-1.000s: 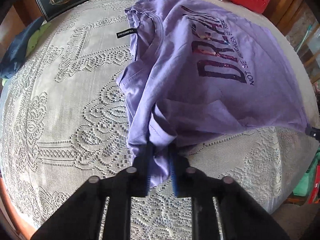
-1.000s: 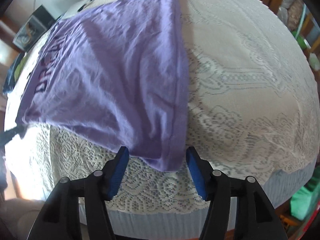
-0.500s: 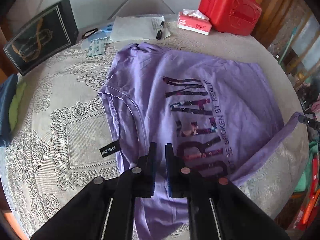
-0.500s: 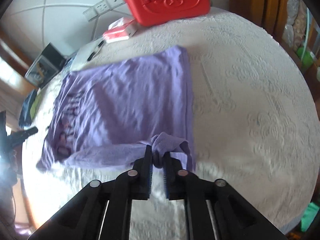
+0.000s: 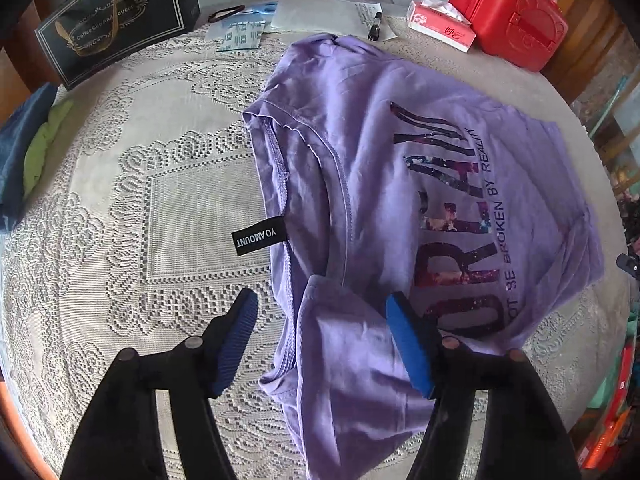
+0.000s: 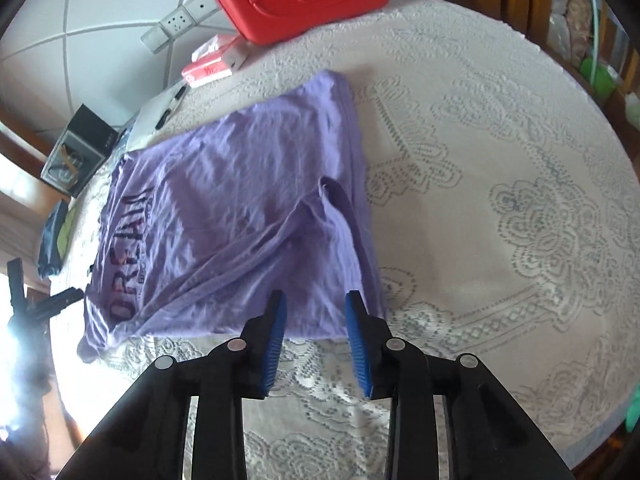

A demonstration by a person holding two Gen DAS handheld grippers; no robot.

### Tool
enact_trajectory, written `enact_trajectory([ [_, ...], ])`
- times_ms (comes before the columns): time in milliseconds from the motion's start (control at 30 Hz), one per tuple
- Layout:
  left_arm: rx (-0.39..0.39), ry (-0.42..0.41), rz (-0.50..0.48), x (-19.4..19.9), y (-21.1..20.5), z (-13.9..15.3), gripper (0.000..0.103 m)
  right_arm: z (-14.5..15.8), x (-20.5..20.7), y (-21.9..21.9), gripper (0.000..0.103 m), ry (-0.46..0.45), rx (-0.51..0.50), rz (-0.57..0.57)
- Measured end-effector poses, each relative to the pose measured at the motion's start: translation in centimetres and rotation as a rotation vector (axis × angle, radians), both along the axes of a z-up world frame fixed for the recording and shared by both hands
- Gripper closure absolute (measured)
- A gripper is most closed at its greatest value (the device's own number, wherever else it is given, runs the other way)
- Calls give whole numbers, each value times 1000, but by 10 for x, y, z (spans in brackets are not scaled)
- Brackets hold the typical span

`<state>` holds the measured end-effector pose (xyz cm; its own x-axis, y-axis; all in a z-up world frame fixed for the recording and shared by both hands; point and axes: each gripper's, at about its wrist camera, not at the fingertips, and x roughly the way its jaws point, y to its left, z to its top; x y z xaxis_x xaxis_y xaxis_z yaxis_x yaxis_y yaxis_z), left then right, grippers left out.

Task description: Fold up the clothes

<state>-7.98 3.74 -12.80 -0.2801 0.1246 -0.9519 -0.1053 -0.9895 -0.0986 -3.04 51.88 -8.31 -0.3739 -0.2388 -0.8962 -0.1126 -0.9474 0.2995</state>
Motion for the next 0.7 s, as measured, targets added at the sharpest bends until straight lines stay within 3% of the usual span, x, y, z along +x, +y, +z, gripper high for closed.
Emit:
enact_trajectory([
  [33,-1,-4,1,-3,1,-5,38,-3,-1,-1,72,-1,0,1],
  [167,-2,-45,-23,-2,7,-21,72,-8,-16,-9,62,14,23,-16],
  [233,-15,-37,-40,0,10,-21,78,-11,-29,-15,60,19,72,-10],
  [267,-21,-31,-45,1,11,-20,86,-13,-36,-19,56,25,102,-5],
  [300,-25,-24,-48,2,11,-18,89,-16,-43,-22,47,30,132,3],
  [367,-29,-4,-47,2,11,-12,94,-29,-56,-28,40,8,167,22],
  [400,-36,16,-47,3,11,-6,95,-36,-62,-30,46,-15,180,36],
  [433,-46,43,-49,4,11,2,96,-43,-65,-32,61,-43,200,48],
  [467,-53,76,-52,7,11,14,96,-43,-63,-33,97,-44,202,57],
  [600,-64,218,-78,16,14,77,96,-2,-36,-29,99,49,137,62],
  [700,-81,271,-105,-4,17,109,96,35,-19,-11,99,129,62,25],
])
